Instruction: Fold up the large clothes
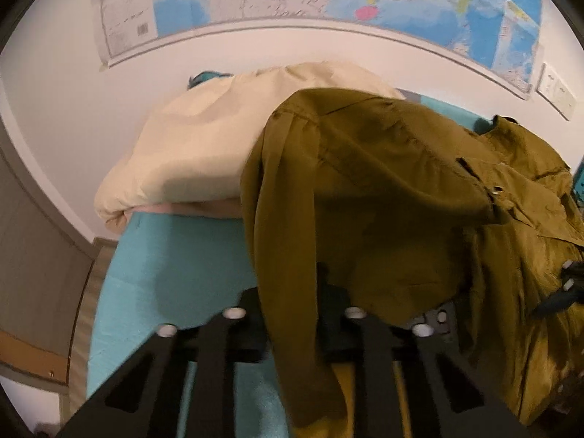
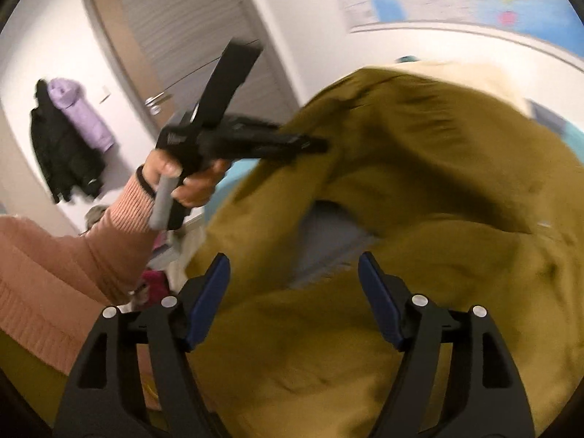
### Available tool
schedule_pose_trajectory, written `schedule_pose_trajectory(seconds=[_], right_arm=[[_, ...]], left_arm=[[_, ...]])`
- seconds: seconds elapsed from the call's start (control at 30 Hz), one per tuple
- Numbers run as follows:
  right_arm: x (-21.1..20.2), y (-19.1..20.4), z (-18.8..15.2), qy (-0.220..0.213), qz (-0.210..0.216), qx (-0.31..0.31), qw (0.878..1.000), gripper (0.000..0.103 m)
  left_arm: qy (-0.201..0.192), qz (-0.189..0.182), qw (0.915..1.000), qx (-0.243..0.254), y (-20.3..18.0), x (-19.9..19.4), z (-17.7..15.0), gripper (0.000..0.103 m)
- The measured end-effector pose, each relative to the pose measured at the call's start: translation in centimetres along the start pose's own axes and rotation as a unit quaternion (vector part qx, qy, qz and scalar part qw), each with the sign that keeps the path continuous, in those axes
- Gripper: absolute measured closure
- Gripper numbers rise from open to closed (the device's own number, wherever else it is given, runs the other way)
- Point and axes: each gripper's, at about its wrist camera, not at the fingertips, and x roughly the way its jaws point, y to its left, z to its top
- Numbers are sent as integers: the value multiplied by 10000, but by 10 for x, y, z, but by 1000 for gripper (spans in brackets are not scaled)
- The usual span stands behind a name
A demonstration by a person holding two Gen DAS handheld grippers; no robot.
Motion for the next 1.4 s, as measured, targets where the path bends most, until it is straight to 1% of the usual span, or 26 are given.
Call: schedule_pose_trajectory(seconds=[0.03, 0.1, 0.13, 0.27, 0.3, 0.33, 0.37, 0.4, 0.43, 0.47, 0.57, 0.63, 0.7, 0.73, 0.8, 0.83, 0.87, 0.93, 1.0, 1.07, 1.13, 1.2, 1.27, 1.33, 1.37, 1.4], right_arm=[[12, 5, 2, 27, 146, 15, 9999, 30], [32, 12, 5, 54, 267, 55, 9996, 14], [45, 15, 6, 73, 287, 87, 9995, 12], [82, 21, 8, 180, 261, 147, 9994, 12], [87, 22, 8, 192, 219, 123, 9995, 16], [94, 23, 9, 279, 196, 143, 9993, 23], [100, 22, 10, 403, 234, 193, 9987, 46], [102, 23, 11, 456, 309, 207, 9983, 77], [99, 27, 13, 389, 317, 92, 9987, 89], [91, 30, 16, 281, 307, -16, 9991, 94], [52, 28, 26, -104, 651, 41, 9978, 96], [9, 21, 32, -519, 891, 168, 9945, 96], [-31, 10, 35, -882, 1067, 342, 9898, 96], [-58, 3, 35, -1132, 1038, 430, 9872, 96], [-105, -12, 28, -1565, 1041, 611, 9803, 96], [-134, -21, 20, -1778, 897, 757, 9770, 96], [-157, -30, 12, -1954, 714, 857, 9744, 96], [-196, -48, -13, -2196, 343, 1143, 9683, 96], [-230, -72, -41, -2321, -81, 1480, 9613, 96], [-250, -98, -67, -2323, -478, 1912, 9525, 96], [-258, -122, -93, -2249, -847, 2297, 9431, 95], [-263, -151, -120, -2154, -1067, 2799, 9294, 89], [-259, -178, -150, -2003, -1536, 3358, 9075, 84], [-259, -205, -174, -1903, -1620, 3790, 8910, 73], [-259, -211, -185, -1901, -1663, 3976, 8821, 63], [-261, -212, -191, -1909, -1783, 4012, 8780, 49]], left_arm=[[-42, -60, 10000, 30, -1, -5, 1, 91], [-103, -164, 9997, 131, -6, -12, 3, 94], [-128, -187, 9996, 175, -8, -16, 4, 94], [-188, -452, 9983, 330, -19, -29, 10, 95], [-207, -489, 9979, 366, -22, -32, 10, 95], [-227, -530, 9974, 429, -26, -34, 11, 95], [-239, -544, 9971, 485, -29, -36, 12, 95], [-241, -592, 9966, 529, -32, -37, 14, 95], [-225, -685, 9959, 540, -35, -37, 15, 95], [-213, -784, 9952, 541, -36, -36, 16, 95], [-383, -901, 9931, 640, -46, -47, 25, 95], [-584, -1209, 9890, 615, -49, -64, 37, 94], [-896, -1558, 9815, 659, -57, -86, 53, 89], [-1047, -1751, 9764, 712, -63, -96, 60, 84], [-1367, -2194, 9624, 836, -78, -115, 72, 64], [-1548, -2320, 9560, 910, -87, -123, 77, 48], [-1784, -2371, 9492, 1045, -96, -131, 79, 43], [-2068, -2426, 9399, 1225, -107, -137, 79, 37], [-2066, -2573, 9353, 1281, -117, -131, 76, 35], [-1874, -2507, 9409, 1296, -125, -113, 74, 35], [-1461, -2325, 9534, 1253, -134, -84, 71, 35], [-969, -2085, 9657, 1204, -144, -46, 65, 35], [-518, -1849, 9734, 1251, -152, -15, 57, 38], [-137, -1571, 9785, 1332, -163, 13, 46, 41], [-29, -1465, 9788, 1430, -168, 23, 40, 41], [39, -1427, 9785, 1490, -170, 29, 35, 41]])
